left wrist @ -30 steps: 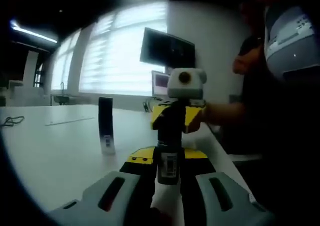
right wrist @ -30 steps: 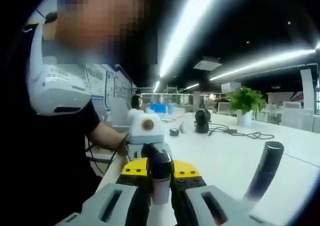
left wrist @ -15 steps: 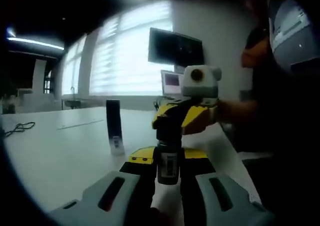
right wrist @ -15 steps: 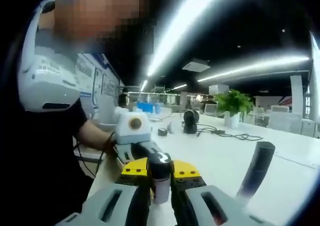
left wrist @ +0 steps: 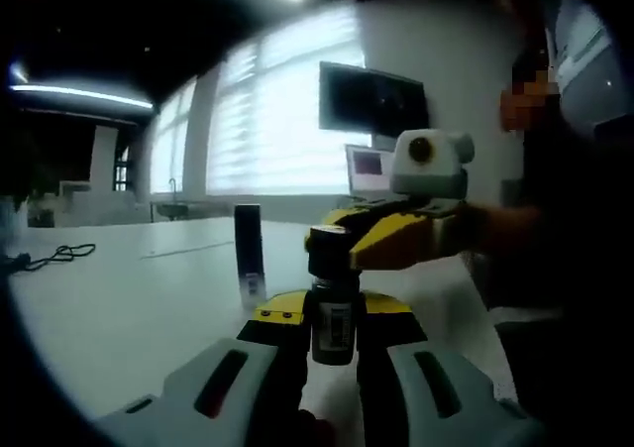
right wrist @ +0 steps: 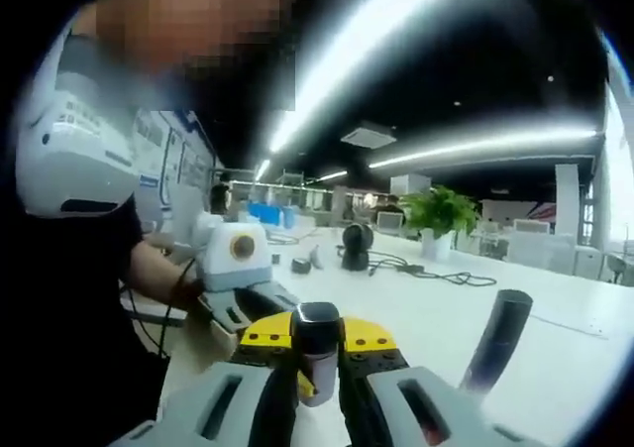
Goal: Pick up cosmetic bottle twist off cap place on table pick up cap screw tight cap place on table
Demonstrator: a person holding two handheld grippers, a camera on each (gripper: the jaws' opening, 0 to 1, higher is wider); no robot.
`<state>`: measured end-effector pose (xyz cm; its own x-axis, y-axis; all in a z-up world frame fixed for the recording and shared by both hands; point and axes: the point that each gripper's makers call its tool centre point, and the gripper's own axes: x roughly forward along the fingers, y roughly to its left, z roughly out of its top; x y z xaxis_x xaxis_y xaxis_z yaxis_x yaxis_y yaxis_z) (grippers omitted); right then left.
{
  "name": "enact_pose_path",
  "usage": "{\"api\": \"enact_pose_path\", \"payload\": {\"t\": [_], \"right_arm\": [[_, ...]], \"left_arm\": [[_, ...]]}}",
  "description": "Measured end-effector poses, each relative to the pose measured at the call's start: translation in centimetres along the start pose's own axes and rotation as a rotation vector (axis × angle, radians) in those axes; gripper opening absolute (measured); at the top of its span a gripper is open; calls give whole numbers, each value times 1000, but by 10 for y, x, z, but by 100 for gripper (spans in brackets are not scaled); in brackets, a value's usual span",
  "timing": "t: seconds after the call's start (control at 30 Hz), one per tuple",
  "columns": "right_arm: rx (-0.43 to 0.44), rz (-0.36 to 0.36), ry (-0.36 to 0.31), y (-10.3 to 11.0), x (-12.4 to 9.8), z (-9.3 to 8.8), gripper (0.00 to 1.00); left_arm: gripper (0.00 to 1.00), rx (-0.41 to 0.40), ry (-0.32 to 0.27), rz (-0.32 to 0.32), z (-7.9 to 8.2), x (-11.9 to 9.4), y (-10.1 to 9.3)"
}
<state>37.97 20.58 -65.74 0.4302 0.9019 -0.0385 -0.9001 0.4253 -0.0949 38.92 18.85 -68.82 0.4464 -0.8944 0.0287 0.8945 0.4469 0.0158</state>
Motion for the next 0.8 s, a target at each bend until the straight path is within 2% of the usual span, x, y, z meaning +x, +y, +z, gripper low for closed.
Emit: {"api": "enact_pose_path", "payload": {"t": [0.3, 0.63, 0.8], "right_arm": [[3, -139, -10, -2, -2, -4, 9], [27, -297, -17, -9, 0, -3, 8], [4, -391, -10, -10, 2, -1, 8]], "left_arm": [[8, 0, 11, 3, -4, 1, 2], [8, 2, 3, 35, -3, 0, 6], [8, 0, -3, 48, -1, -1, 7]]}}
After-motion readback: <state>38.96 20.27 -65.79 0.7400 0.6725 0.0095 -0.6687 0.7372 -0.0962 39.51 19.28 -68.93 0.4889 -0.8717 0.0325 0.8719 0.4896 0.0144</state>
